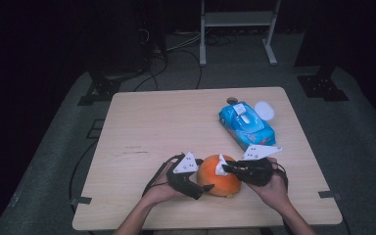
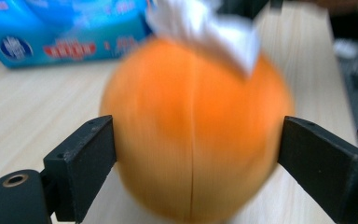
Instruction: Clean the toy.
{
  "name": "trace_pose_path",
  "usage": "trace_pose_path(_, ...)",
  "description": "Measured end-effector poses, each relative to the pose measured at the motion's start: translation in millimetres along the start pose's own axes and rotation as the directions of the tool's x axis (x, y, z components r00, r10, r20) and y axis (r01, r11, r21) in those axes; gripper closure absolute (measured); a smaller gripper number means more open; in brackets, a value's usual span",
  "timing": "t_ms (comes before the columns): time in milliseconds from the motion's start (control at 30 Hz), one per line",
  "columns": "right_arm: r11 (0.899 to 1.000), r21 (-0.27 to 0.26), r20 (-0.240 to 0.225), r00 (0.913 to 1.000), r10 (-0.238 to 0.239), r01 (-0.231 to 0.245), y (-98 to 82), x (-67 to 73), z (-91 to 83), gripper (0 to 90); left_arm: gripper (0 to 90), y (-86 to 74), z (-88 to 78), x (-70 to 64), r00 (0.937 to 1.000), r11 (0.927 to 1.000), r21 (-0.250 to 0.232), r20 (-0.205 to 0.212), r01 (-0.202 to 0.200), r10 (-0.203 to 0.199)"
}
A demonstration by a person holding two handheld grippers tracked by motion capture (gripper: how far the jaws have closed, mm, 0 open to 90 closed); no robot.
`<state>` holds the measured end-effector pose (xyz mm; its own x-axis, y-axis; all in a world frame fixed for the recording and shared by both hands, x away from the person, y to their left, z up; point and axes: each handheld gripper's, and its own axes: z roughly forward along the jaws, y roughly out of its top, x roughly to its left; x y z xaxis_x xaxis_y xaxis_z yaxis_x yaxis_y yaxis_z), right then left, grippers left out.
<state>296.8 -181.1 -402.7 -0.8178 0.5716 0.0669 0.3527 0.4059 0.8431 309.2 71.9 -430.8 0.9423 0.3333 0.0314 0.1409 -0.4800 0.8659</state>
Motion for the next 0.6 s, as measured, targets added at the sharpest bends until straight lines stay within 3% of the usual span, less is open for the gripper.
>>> trace_pose_path(133, 1.000, 0.009, -0.018, 0.9996, -0.021, 0.021, 1.6, 5.8, 4.4, 79.4, 16.7, -3.3, 2.1, -1.1, 0.9994, 0.9993, 0.016, -0.005, -0.033, 0.033)
trace_pose_path(200, 0.999, 0.011, -0.023, 0.9992, -0.032, 0.032, 1.7, 3.8, 2.6, 79.3, 19.9, -6.7, 1.5, 2.4, 0.9999, 0.9998, 0.017, -0.008, -0.010, 0.010)
trace_pose_path(300, 0.999, 0.024, 0.009, 0.9996, -0.026, 0.026, -2.3, -3.3, -3.3, 79.2, 21.8, -12.0, 0.2, 9.0, 0.9995, 0.9994, 0.020, -0.020, 0.026, -0.026)
trace_pose_path(367, 1.000, 0.024, 0.016, 0.9999, 0.007, -0.007, -7.2, -10.6, -6.5, 79.2, 21.7, -14.9, 0.1, 12.1, 0.9987, 0.9986, 0.017, -0.010, 0.050, -0.050)
trace_pose_path(433, 1.000, 0.027, 0.019, 0.9997, 0.015, -0.016, -8.9, -11.6, -7.1, 79.3, 19.5, -11.7, -0.7, 11.1, 0.9992, 0.9990, 0.019, -0.009, 0.040, -0.040)
trace_pose_path(533, 1.000, 0.022, 0.027, 0.9996, -0.006, 0.006, -5.3, -5.1, -3.6, 79.3, 14.2, -3.1, -2.3, 4.3, 0.9999, 0.9998, -0.020, -0.011, -0.003, 0.003)
trace_pose_path(600, 1.000, 0.005, -0.003, 0.9999, -0.011, 0.011, -1.6, 1.4, -0.7, 79.3, 13.9, -0.1, -0.6, 1.0, 0.9999, 0.9997, -0.022, -0.010, -0.010, 0.009)
